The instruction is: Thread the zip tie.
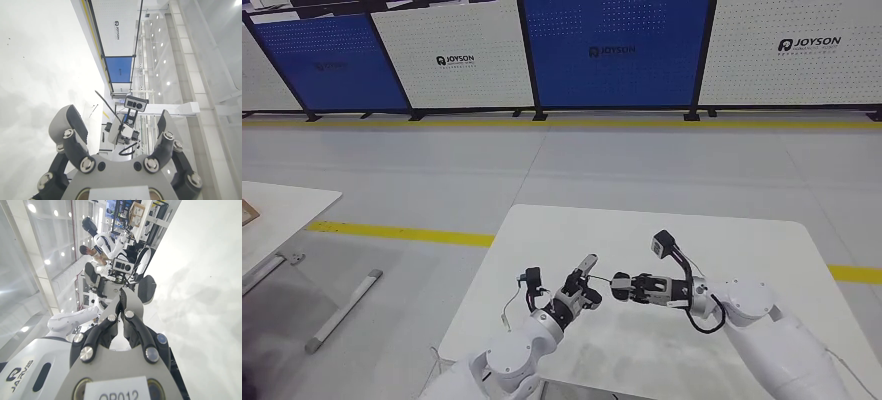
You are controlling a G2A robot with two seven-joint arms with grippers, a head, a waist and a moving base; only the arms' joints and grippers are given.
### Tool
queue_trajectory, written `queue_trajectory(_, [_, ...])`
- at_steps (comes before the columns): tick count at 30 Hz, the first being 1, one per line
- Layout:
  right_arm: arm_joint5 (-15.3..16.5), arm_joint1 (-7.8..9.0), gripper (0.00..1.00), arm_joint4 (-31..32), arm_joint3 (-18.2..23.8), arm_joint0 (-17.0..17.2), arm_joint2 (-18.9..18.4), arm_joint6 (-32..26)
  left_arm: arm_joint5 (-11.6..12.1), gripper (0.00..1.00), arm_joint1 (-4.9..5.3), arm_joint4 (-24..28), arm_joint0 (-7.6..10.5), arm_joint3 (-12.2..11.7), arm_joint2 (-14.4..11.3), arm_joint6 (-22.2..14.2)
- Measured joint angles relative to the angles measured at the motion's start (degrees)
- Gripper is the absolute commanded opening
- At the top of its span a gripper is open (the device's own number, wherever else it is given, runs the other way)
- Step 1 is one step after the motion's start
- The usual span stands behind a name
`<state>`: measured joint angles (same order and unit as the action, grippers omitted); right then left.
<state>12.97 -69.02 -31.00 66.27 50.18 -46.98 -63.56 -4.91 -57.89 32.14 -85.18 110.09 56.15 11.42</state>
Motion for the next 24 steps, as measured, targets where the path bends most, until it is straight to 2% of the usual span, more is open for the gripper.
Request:
queue_trajectory(4, [-0.3,0.29,0.0,-1.1,-0.8,-0.1,-1.3,-3.5,-0.5,1.0,-0.02,-0.4,-0.04,-0.4,1.2,-1.7])
queue_trajectory(5, [-1.1,0.34,0.0,-0.6,-1.0,-0.3,-1.2,-4.1,-1.2,1.0,0.03,-0.5,0.05,-0.6,1.5,-2.8])
queue_trajectory(7, [-3.2,0.32,0.0,0.3,-1.1,-0.9,-0.9,-5.5,-4.0,1.0,0.31,-1.5,0.41,-1.2,2.0,-6.5])
queue_trajectory(9, [-3.7,0.26,0.0,0.1,-1.2,-1.1,-0.8,-6.2,-5.6,1.0,0.46,-2.2,0.52,-1.4,2.1,-8.8])
queue_trajectory(22, [-3.7,0.26,0.0,0.1,-1.2,-1.1,-0.8,-6.2,-5.4,1.0,0.44,-2.2,0.51,-1.4,2.1,-8.3])
queue_trajectory(24, [-3.7,0.26,0.0,0.1,-1.2,-1.1,-0.8,-6.2,-5.4,1.0,0.38,-1.8,0.58,-1.4,1.8,-9.9])
